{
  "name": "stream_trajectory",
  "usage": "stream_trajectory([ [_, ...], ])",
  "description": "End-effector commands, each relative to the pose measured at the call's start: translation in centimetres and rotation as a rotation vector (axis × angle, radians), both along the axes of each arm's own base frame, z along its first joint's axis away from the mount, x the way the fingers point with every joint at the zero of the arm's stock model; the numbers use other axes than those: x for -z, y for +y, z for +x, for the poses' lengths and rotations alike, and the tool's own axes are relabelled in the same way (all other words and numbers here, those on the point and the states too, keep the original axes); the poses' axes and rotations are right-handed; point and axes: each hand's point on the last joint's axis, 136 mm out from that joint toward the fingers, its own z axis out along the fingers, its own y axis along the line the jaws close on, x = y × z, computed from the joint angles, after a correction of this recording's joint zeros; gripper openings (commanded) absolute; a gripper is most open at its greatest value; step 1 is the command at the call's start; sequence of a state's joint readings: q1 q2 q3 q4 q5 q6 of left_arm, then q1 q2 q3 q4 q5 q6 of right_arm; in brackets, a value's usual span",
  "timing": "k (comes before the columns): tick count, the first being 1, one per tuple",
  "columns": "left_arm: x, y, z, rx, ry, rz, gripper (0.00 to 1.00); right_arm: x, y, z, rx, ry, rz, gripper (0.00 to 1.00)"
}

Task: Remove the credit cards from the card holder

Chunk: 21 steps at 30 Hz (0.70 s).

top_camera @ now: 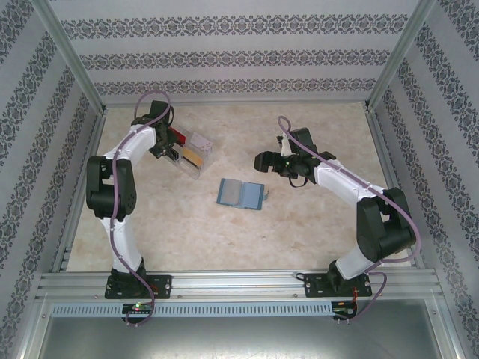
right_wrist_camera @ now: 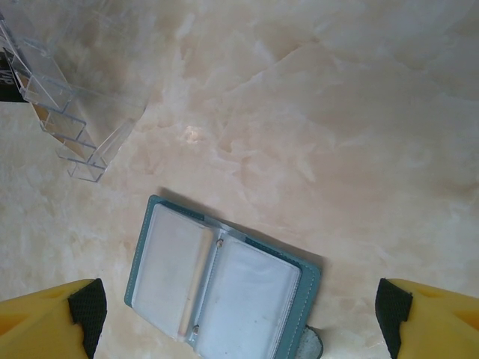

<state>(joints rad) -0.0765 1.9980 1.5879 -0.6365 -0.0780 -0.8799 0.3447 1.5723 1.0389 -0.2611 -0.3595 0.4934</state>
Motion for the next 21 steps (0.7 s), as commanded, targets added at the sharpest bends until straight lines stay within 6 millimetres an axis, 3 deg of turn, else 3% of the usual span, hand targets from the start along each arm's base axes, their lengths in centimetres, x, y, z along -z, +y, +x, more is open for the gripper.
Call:
stream_trajectory([
  [1, -0.3, -0.1, 1.1, 0.01, -0.016, -0.024, 0.14, -2.0, 0.2, 0.4, 0.002, -0.048, 0.0, 0.94],
  [6, -0.8, -1.1, 2.1, 0.055, -0.042, -0.068, 0.28, -2.1, 0.1, 0.5, 0.005, -0.048, 0.0, 0.94],
  [11, -1.9, -2.0, 2.5, 0.1, -0.064, -0.103, 0.34, -2.2, 0.2, 0.6, 0.002, -0.047, 0.002, 0.94],
  [17, -4.7, -2.2, 1.2, 0.147, -0.102, -0.096, 0.46, -2.0, 0.6, 0.3, -0.007, -0.05, -0.038, 0.92],
  [21, -7.1, -2.3, -0.7, 0.194, -0.131, -0.087, 0.56, -1.6, 2.1, -0.6, -0.056, -0.042, -0.091, 0.9],
])
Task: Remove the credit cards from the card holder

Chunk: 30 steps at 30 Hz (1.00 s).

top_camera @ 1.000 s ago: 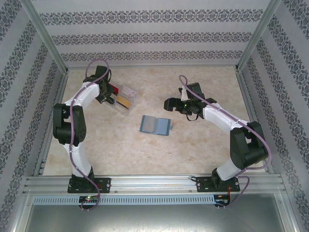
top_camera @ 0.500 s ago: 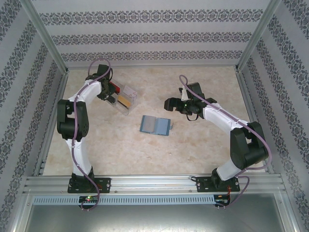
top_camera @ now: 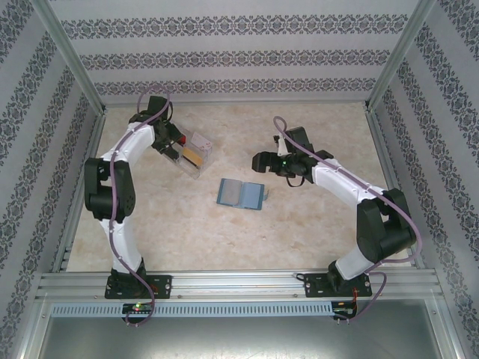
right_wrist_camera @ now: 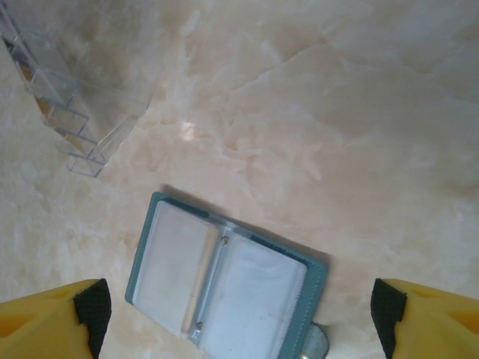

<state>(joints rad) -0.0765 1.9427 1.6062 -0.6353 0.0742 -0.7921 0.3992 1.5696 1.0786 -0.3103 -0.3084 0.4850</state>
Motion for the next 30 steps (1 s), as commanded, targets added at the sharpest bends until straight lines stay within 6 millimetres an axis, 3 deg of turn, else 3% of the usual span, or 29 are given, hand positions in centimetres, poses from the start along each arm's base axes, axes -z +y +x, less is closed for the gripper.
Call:
stream_trajectory([
  [1, -4.5, 0.3, -1.7, 0.05, -0.084, 0.007, 0.59, -0.8, 1.2, -0.4, -0.039, -0.027, -0.063, 0.89],
  [8, -7.0, 0.2, -5.3, 0.106, -0.165, 0.018, 0.79, 1.2, 3.9, -2.9, -0.066, 0.014, -0.154, 0.82],
  [14, -7.4, 0.1, -8.5, 0.193, -0.191, 0.057, 0.99, 4.5, 7.0, -4.9, -0.088, 0.111, -0.188, 0.64],
  [16, -7.4, 0.0, -9.5, 0.217, -0.188, 0.063, 0.99, 5.7, 7.7, -5.6, -0.082, 0.152, -0.183, 0.58],
  [22, -7.2, -0.6, -11.2, 0.284, -0.185, 0.052, 0.99, 8.9, 6.3, -7.1, -0.026, 0.233, -0.231, 0.56],
  [30, -7.3, -1.3, -11.3, 0.342, -0.182, 0.045, 0.99, 11.5, 4.1, -8.1, -0.123, 0.356, -0.221, 0.55],
])
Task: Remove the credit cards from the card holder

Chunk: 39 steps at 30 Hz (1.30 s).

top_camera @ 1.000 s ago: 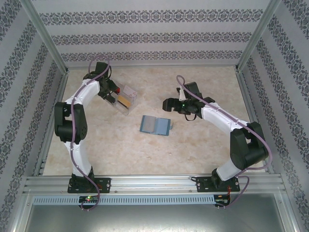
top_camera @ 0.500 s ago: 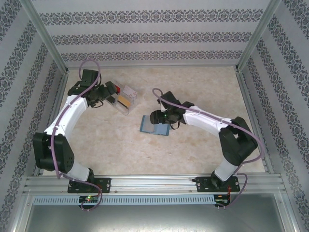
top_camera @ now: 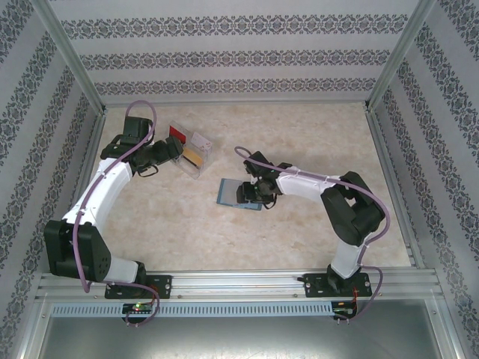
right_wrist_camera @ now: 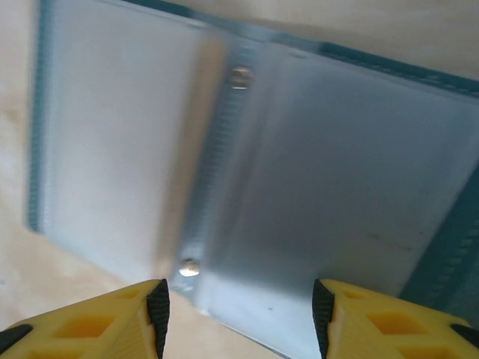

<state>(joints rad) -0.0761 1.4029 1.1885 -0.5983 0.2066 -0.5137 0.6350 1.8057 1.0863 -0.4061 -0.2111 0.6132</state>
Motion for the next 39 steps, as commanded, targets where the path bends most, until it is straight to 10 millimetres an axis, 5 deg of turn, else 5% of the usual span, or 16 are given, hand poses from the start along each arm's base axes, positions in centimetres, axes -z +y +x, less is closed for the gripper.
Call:
stream_trajectory([
  [1, -0.5, 0.1, -0.4, 0.04, -0.004, 0.013, 0.99, 1.3, -1.4, -1.1, -0.043, 0.063, -0.023, 0.55],
  [10, 1.0, -0.8, 0.0, 0.072, 0.041, -0.027, 1.0, 2.5, -4.1, -1.2, 0.001, 0.1, -0.077, 0.54],
  [15, 1.9, -2.2, 0.1, 0.1, 0.061, -0.085, 1.0, -0.3, -4.2, -0.2, 0.018, 0.019, -0.055, 0.55],
  [20, 3.5, -5.5, -0.1, 0.155, 0.107, -0.154, 0.95, -2.7, -4.9, 1.5, 0.096, -0.075, -0.071, 0.54],
  [24, 4.8, -9.0, -0.4, 0.222, 0.143, -0.209, 0.86, -1.6, -6.5, 2.0, 0.165, -0.063, -0.156, 0.52],
  [35, 8.2, -17.8, -0.9, 0.394, 0.249, -0.297, 0.49, -0.5, -5.4, 2.9, 0.172, -0.039, -0.133, 0.42],
  [39, 9.5, -20.1, -1.0, 0.433, 0.281, -0.3, 0.43, -0.5, -5.3, 3.1, 0.167, -0.043, -0.129, 0.39],
])
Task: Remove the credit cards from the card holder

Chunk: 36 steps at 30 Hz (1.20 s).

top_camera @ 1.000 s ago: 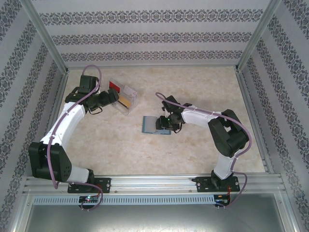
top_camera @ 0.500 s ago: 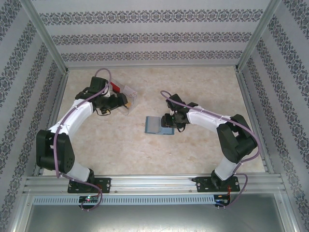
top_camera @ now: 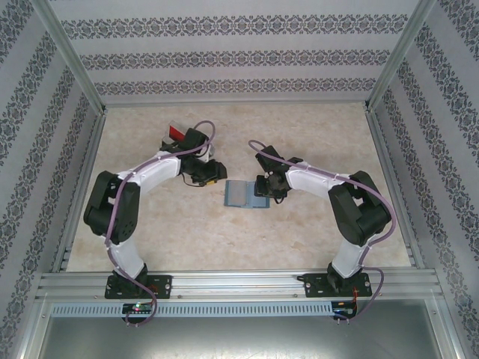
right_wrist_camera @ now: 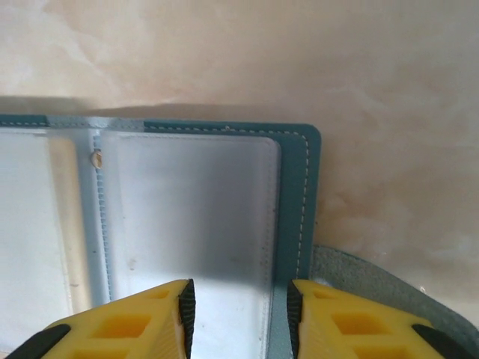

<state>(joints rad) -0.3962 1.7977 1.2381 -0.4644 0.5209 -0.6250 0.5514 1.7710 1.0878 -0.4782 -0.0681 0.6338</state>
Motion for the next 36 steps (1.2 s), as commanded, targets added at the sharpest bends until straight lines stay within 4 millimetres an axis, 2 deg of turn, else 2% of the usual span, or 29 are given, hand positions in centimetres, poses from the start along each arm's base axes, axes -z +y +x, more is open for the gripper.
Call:
stream_trajectory([
  [1, -0.4, -2.7, 0.8, 0.037, -0.02, -0.048, 0.42, -0.1, -0.1, 0.8, 0.017, -0.006, -0.003, 0.39],
  [6, 2.1, -3.4, 0.6, 0.047, 0.036, -0.018, 0.34, 0.2, -0.2, 0.7, 0.015, 0.001, -0.007, 0.39],
  [10, 3.2, -3.5, 0.4, 0.049, 0.058, -0.004, 0.31, 0.7, -0.1, 0.6, 0.012, 0.014, -0.007, 0.4],
  [15, 5.1, -3.4, -0.3, 0.044, 0.116, 0.029, 0.23, 1.0, 0.5, 0.5, -0.001, 0.028, 0.016, 0.41],
  [20, 6.4, -3.7, -0.7, 0.052, 0.148, 0.038, 0.19, 0.6, 1.5, 0.9, -0.02, 0.018, 0.066, 0.35],
  [29, 6.9, -4.0, -0.9, 0.065, 0.158, 0.036, 0.16, -0.3, 3.2, 1.4, -0.055, 0.0, 0.149, 0.22],
  [32, 6.5, -4.0, -0.8, 0.066, 0.151, 0.037, 0.16, -0.4, 2.8, 1.5, -0.047, -0.009, 0.125, 0.19],
  [36, 4.9, -3.9, -0.5, 0.068, 0.117, 0.035, 0.21, -0.4, 1.1, 1.3, -0.022, -0.022, 0.032, 0.2],
])
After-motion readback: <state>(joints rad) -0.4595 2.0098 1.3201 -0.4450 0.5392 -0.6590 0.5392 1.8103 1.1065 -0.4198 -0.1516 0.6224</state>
